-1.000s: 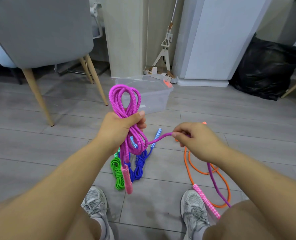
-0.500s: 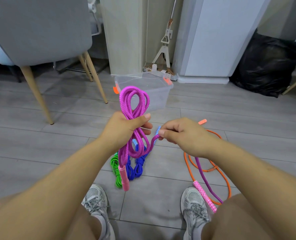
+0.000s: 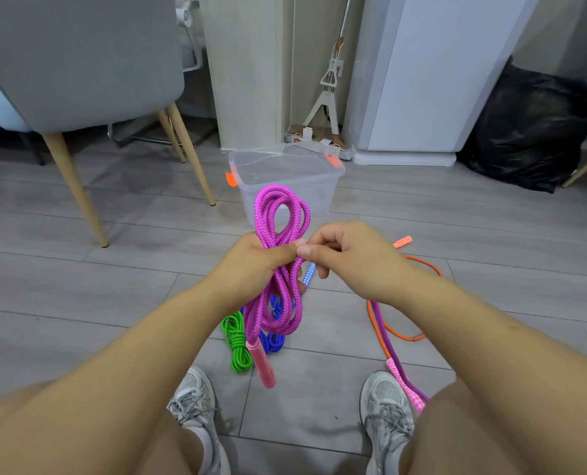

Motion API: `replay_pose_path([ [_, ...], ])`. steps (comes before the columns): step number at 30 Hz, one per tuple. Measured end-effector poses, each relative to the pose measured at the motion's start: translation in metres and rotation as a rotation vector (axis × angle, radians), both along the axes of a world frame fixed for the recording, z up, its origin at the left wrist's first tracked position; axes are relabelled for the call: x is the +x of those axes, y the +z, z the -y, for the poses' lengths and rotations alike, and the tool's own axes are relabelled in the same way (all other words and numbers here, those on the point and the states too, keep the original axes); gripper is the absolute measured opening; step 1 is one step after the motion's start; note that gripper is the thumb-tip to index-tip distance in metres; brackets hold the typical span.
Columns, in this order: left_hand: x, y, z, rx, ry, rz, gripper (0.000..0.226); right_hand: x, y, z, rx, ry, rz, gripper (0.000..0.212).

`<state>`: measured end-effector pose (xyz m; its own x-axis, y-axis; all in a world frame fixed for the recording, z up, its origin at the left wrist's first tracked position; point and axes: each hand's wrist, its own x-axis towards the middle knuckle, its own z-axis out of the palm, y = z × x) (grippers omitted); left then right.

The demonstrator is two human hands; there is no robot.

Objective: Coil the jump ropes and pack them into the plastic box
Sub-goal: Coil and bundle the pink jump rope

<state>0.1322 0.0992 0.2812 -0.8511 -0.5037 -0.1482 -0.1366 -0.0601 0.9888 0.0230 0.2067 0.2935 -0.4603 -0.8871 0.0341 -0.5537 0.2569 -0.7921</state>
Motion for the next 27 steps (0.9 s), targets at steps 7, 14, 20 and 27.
replay_pose_path([
  [7,-0.001,-0.007,0.002,0.058,-0.071,0.005,0.023,-0.008,-0.007,-0.001,-0.114,-0.055,0.127,0.008],
  [14,0.000,-0.005,0.005,0.035,-0.041,-0.008,0.024,-0.016,-0.004,-0.006,-0.068,-0.054,0.158,0.014],
  [20,0.006,-0.002,0.018,-0.034,0.065,-0.013,0.025,-0.040,-0.005,-0.032,0.124,-0.106,-0.039,0.010],
  [27,0.009,-0.005,0.028,-0.183,0.121,0.055,0.033,-0.054,-0.005,-0.056,0.033,-0.218,-0.092,0.012],
])
